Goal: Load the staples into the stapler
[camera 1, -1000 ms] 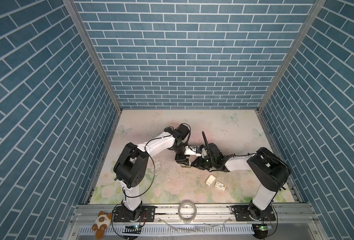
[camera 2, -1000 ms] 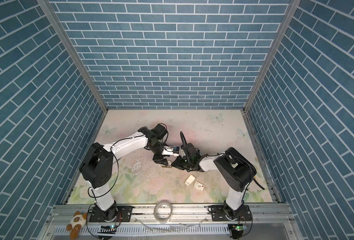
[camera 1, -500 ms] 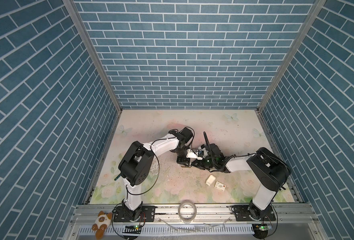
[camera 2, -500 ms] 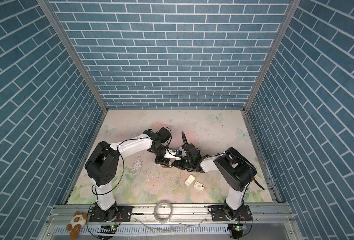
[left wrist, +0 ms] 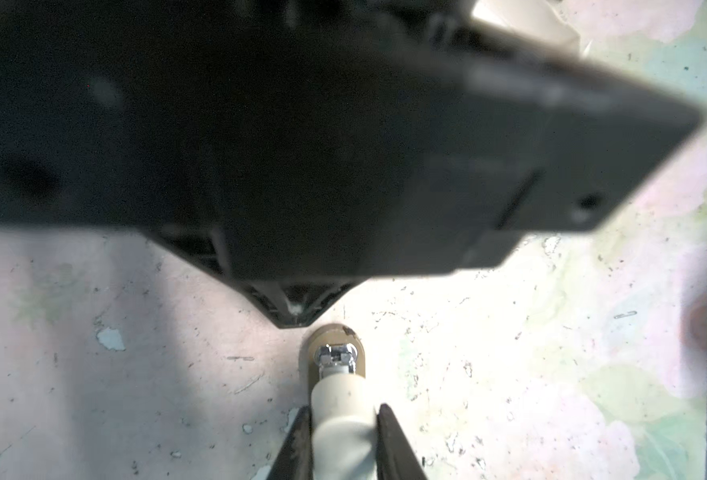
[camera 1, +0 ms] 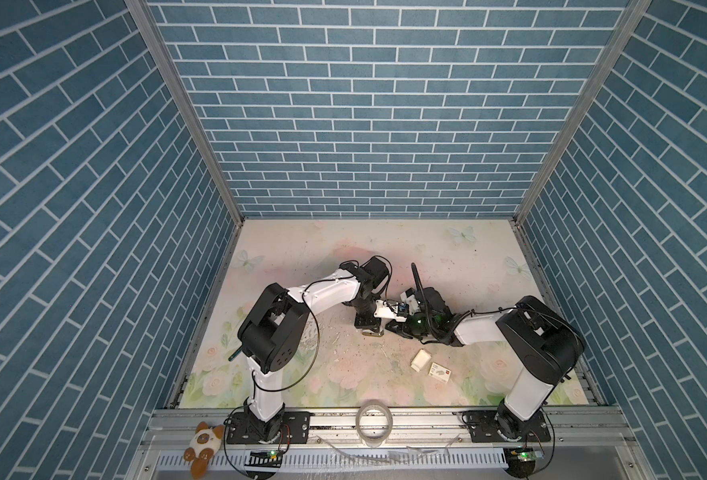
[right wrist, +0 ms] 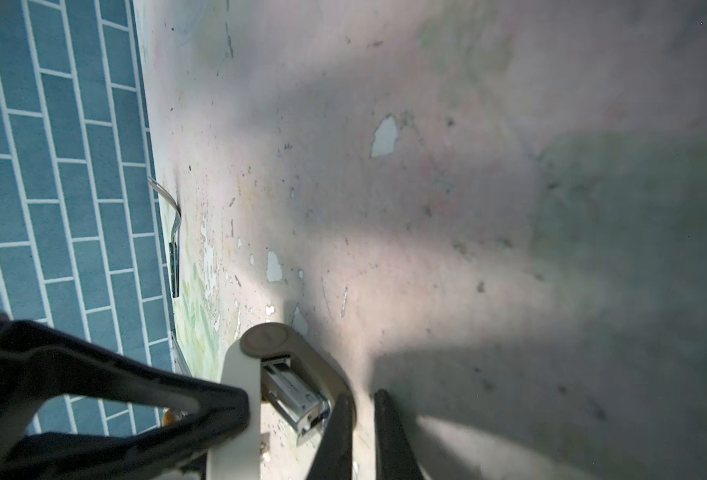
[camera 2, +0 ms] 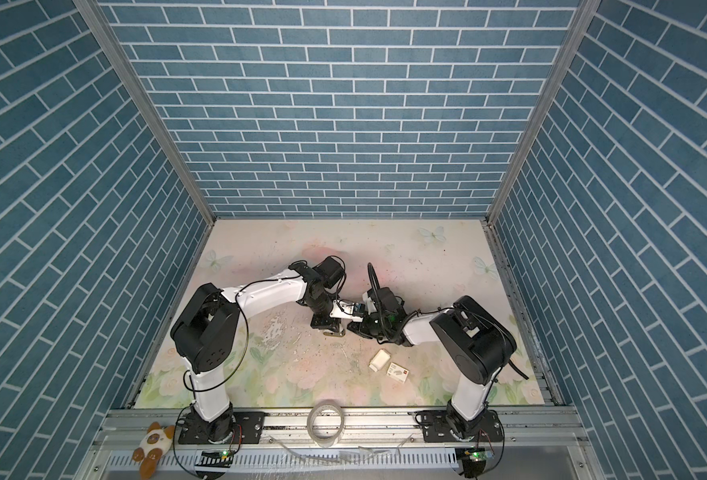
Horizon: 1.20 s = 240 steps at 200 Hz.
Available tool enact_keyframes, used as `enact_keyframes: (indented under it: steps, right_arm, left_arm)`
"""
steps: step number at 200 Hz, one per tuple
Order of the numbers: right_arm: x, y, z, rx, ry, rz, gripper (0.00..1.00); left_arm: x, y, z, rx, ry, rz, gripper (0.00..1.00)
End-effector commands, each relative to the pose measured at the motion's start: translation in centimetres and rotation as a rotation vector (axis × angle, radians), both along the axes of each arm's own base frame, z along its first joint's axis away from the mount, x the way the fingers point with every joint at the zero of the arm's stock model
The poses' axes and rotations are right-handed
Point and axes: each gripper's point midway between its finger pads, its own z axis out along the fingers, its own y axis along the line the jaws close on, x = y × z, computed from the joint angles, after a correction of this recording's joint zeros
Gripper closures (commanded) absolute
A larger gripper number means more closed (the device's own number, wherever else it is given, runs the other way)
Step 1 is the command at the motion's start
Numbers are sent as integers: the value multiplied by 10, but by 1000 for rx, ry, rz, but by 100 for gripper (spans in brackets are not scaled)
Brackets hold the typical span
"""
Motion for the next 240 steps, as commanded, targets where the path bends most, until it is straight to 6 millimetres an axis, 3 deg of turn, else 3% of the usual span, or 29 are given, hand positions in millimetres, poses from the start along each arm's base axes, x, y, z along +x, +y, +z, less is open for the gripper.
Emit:
enact_keyframes:
  steps: [1, 30, 80, 119, 161, 202, 240]
  right_arm:
    - [2, -15, 4, -53, -1, -47, 86]
    - [6, -27, 21, -75, -23, -74, 86]
    - [17, -49, 70, -97, -86, -101, 86]
    - [13, -96, 95, -231, -141, -183, 86]
    - [-8, -135, 122, -261, -211, -255, 86]
    - [-35, -163, 127, -277, -235, -304, 87]
    - [-46, -171, 114, -277, -218, -319, 87]
  left_arm:
    - [-6, 6, -14, 57, 37, -4, 83]
    - [-7, 8, -15, 78, 33, -7, 87]
    - [-9, 13, -22, 132, 34, -14, 90]
    - [-10, 15, -29, 185, 27, -16, 91]
    - [-13, 18, -43, 267, 15, -41, 92]
    - [-16, 22, -56, 339, 17, -48, 95]
    - [-23, 25, -65, 404, 18, -67, 96]
